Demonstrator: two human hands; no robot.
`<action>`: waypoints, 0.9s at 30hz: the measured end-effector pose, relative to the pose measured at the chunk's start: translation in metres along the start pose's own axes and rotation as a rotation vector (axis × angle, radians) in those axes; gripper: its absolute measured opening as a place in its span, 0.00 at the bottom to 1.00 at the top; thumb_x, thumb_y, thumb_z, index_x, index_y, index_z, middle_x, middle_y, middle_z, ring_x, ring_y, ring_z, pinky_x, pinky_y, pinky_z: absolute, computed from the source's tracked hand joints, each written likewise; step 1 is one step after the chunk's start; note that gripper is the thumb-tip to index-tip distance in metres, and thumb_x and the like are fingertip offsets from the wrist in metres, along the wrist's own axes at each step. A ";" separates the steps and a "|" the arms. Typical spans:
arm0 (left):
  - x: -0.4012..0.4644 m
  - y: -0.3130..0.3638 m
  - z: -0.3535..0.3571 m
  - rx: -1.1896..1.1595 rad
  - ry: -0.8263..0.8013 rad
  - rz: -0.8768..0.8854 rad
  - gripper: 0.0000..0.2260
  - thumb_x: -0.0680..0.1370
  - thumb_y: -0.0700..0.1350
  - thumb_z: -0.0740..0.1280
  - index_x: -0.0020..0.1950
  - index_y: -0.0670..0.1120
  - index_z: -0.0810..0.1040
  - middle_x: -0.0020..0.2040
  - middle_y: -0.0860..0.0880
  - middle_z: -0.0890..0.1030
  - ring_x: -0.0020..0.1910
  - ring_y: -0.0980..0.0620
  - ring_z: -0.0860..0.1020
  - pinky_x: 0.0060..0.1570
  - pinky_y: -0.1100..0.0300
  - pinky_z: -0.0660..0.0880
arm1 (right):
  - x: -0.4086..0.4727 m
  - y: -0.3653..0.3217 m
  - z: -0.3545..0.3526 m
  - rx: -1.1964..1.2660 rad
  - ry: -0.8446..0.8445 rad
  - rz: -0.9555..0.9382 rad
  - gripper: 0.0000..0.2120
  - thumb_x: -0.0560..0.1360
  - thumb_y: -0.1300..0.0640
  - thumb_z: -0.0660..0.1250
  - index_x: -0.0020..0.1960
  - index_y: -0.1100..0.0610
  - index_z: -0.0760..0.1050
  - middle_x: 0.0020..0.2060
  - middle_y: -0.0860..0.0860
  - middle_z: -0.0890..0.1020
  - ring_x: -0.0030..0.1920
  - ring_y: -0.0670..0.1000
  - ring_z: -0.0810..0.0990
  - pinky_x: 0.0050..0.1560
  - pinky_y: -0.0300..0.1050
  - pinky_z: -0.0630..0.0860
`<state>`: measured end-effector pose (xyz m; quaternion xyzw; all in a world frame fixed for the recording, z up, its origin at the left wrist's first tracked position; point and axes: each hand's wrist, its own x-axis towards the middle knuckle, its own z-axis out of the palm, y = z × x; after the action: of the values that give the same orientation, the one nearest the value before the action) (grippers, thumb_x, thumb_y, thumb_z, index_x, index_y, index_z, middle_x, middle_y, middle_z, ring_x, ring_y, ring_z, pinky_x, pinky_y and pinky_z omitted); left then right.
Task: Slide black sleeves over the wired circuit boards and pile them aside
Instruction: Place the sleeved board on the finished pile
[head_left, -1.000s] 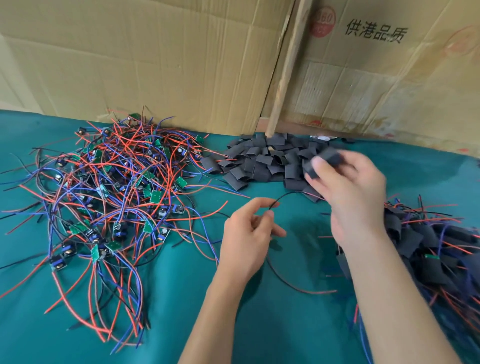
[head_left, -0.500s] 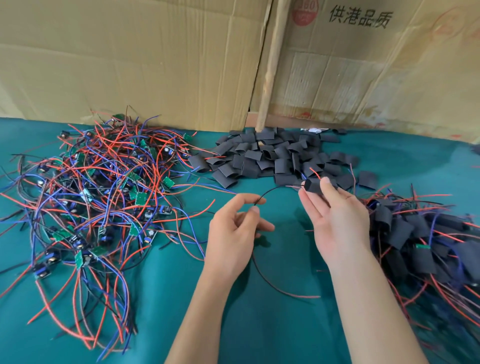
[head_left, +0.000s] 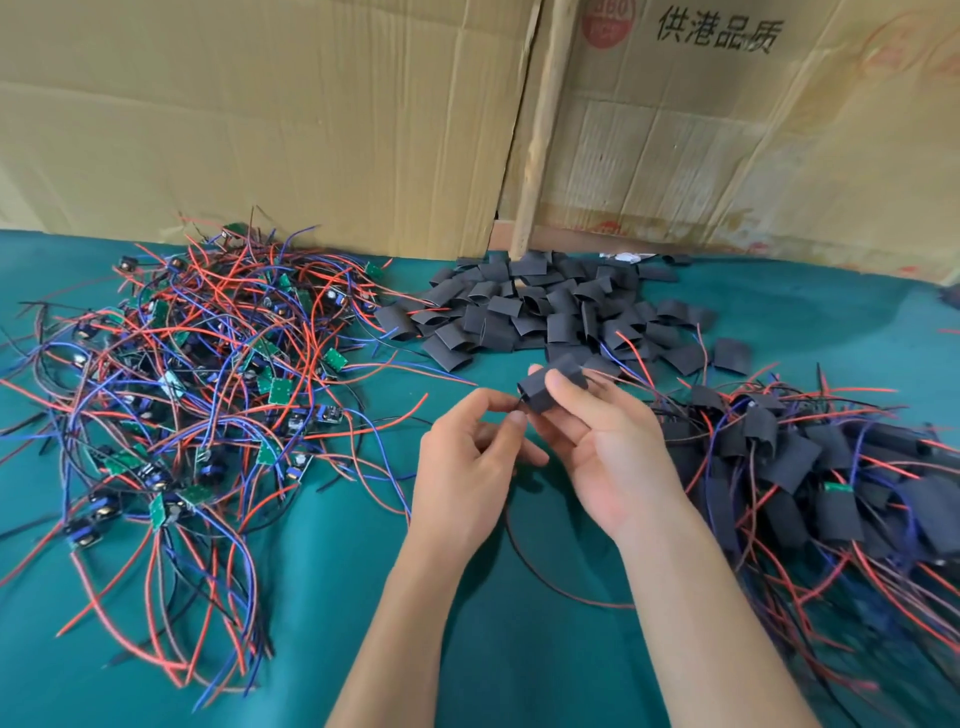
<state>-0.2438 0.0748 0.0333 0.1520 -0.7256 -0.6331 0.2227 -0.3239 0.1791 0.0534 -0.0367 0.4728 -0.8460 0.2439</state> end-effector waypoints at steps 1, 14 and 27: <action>0.000 0.000 -0.001 0.004 0.000 0.005 0.05 0.83 0.43 0.66 0.48 0.51 0.78 0.35 0.50 0.86 0.33 0.52 0.79 0.43 0.49 0.78 | -0.001 0.001 0.000 0.000 -0.022 0.013 0.13 0.69 0.60 0.74 0.53 0.61 0.79 0.52 0.55 0.88 0.46 0.52 0.87 0.44 0.43 0.83; -0.002 0.005 -0.003 -0.158 -0.120 -0.053 0.12 0.74 0.45 0.72 0.56 0.50 0.77 0.46 0.48 0.87 0.46 0.42 0.85 0.50 0.50 0.80 | 0.003 -0.009 -0.006 0.041 0.009 -0.097 0.08 0.72 0.64 0.70 0.50 0.57 0.81 0.47 0.50 0.88 0.47 0.47 0.86 0.47 0.37 0.80; 0.003 -0.001 -0.007 -0.247 -0.011 0.018 0.13 0.77 0.32 0.72 0.50 0.51 0.85 0.41 0.50 0.86 0.43 0.47 0.86 0.47 0.62 0.80 | 0.002 -0.011 -0.010 -0.169 -0.040 -0.173 0.10 0.69 0.59 0.75 0.50 0.58 0.84 0.50 0.56 0.88 0.50 0.51 0.85 0.49 0.41 0.81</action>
<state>-0.2431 0.0674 0.0331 0.1133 -0.6445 -0.7166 0.2413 -0.3328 0.1908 0.0563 -0.1144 0.5324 -0.8201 0.1754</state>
